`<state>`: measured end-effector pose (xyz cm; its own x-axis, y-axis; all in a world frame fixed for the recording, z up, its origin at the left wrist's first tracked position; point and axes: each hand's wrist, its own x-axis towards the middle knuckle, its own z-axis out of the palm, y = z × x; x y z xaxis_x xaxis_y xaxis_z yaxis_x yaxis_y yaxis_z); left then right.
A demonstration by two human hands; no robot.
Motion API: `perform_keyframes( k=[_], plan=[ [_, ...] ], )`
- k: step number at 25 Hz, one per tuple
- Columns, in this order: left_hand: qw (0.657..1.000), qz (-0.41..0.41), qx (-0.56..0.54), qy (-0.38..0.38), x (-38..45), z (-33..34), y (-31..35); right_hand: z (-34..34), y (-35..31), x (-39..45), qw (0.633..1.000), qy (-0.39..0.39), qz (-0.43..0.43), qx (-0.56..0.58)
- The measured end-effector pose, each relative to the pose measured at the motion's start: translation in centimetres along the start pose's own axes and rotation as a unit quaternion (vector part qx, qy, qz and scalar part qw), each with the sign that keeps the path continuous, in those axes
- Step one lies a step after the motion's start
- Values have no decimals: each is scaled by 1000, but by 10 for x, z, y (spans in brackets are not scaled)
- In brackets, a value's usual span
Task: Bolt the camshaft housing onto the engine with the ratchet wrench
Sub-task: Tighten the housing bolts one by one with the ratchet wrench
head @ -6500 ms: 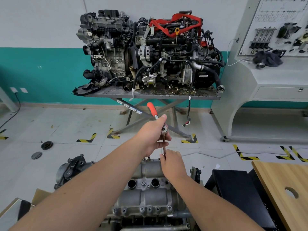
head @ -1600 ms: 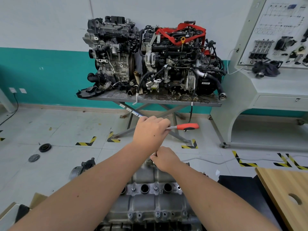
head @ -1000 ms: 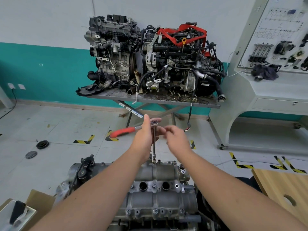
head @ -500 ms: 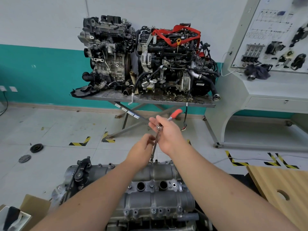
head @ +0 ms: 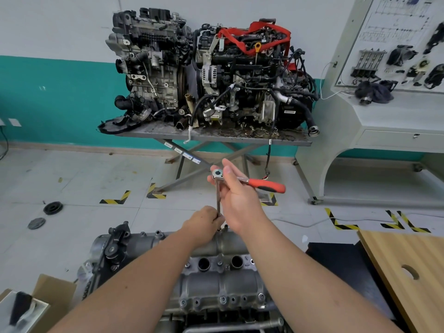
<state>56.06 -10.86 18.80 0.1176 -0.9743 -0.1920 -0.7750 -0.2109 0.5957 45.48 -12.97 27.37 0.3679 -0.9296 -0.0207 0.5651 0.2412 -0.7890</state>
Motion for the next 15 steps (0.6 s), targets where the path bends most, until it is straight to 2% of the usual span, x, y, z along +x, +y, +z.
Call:
perform_keyframes(
  k=[2,3,5,6,7,8,9,10,12,13,15],
  plan=[
    [999,-20,47,-12,-1,3,-2,0,11,-9,984,10,-69,-166],
    [997,-26,75,-23,0,4,-3,-1,17,-13,957,4,-133,-257],
    [996,-27,82,-28,3,7,-4,-3,16,-16,914,-25,-227,-335],
    [998,-9,61,-19,3,6,-3,-7,12,-12,875,-52,-268,-399],
    [999,19,41,-5,2,6,-2,-11,6,-6,787,-79,-336,-511],
    [997,54,51,4,2,6,-2,-13,0,-1,652,-105,-394,-640],
    [994,70,84,-1,1,6,-1,-14,-8,2,546,-132,-413,-717],
    [991,51,122,-18,2,6,-1,-11,-17,4,479,-151,-394,-769],
    [982,13,181,-55,3,6,-4,-2,-32,3,399,-177,-331,-836],
    [980,11,184,-70,4,5,-6,3,-37,4,375,-185,-306,-855],
    [978,20,188,-93,6,3,-8,16,-45,8,364,-187,-258,-875]
  ],
)
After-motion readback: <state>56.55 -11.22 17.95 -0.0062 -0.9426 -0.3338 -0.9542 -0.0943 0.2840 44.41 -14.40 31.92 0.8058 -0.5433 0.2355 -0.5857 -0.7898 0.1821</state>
